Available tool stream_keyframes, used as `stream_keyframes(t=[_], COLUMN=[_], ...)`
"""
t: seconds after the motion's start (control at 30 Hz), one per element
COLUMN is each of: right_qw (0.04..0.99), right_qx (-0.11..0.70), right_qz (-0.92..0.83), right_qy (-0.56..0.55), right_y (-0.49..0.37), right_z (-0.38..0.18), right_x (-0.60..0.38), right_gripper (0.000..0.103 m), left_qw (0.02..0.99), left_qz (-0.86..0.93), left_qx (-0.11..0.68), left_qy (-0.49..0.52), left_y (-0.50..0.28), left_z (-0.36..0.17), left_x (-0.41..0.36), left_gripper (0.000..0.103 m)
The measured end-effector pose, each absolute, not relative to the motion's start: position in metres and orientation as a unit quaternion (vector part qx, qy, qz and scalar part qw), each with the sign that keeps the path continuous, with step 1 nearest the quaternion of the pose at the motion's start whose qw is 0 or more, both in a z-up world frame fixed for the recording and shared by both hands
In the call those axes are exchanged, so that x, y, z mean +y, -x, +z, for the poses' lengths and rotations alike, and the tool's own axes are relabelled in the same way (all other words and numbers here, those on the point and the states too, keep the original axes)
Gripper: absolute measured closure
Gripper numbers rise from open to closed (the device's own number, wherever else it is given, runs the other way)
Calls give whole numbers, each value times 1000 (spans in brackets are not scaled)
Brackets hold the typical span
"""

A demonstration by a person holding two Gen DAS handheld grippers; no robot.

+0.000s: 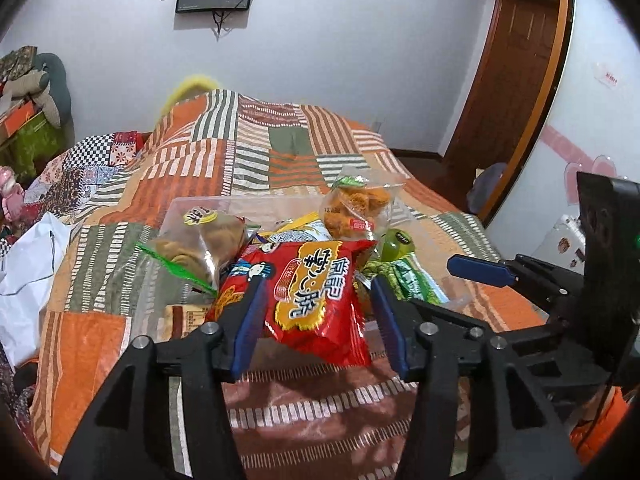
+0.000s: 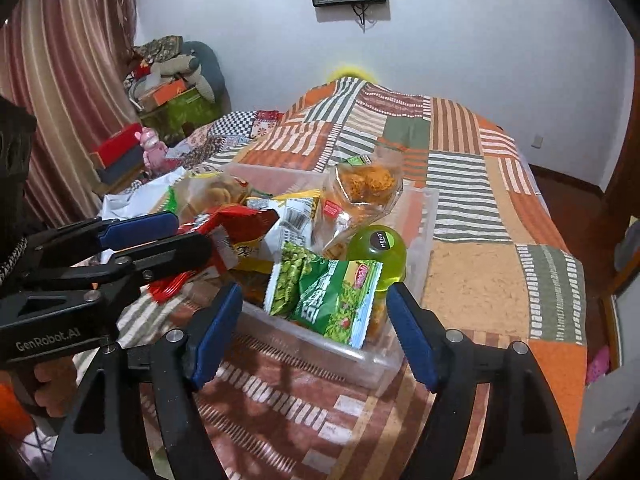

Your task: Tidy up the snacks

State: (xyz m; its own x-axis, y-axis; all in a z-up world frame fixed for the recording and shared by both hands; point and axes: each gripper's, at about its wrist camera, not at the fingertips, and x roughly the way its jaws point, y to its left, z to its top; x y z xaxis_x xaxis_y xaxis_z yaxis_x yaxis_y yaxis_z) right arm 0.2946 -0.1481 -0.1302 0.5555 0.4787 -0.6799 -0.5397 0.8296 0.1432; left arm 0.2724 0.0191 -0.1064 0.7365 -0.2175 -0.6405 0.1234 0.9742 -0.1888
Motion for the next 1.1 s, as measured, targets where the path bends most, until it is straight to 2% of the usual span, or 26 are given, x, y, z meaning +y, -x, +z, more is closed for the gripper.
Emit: stream_keyframes(t=[0.27,0.57,0.63,0.8,1.0,1.1], right_qw=[894,917,920,932,933,938], right_qx=[336,261,244,206,178,154], right_qz=[296,302,306,300,310,309], right_qy=[8,-16,-18,-11,-25,-26], right_y=[-270,-220,-205,-173,-143,-128], right_z=[-96,-40,-30,-14,-7,-7], right_x=[-165,-180,-182,-185,-188,-189], right_gripper=[31,31,28,23,17,4], left_qw=[945,968,974,983,989,991], left_qz=[-82,-64,-53,-45,-36,-23], left_qx=[313,241,219,179,142,129], left_qy=[55,25,13,8,29,37], left_y=[-239,-176,-159,-119,-81,-71], left_z=[-78,-21,-9,14,22,21], left_x=[29,36,34,32,32,34], left_gripper=[49,47,39,26,6,1])
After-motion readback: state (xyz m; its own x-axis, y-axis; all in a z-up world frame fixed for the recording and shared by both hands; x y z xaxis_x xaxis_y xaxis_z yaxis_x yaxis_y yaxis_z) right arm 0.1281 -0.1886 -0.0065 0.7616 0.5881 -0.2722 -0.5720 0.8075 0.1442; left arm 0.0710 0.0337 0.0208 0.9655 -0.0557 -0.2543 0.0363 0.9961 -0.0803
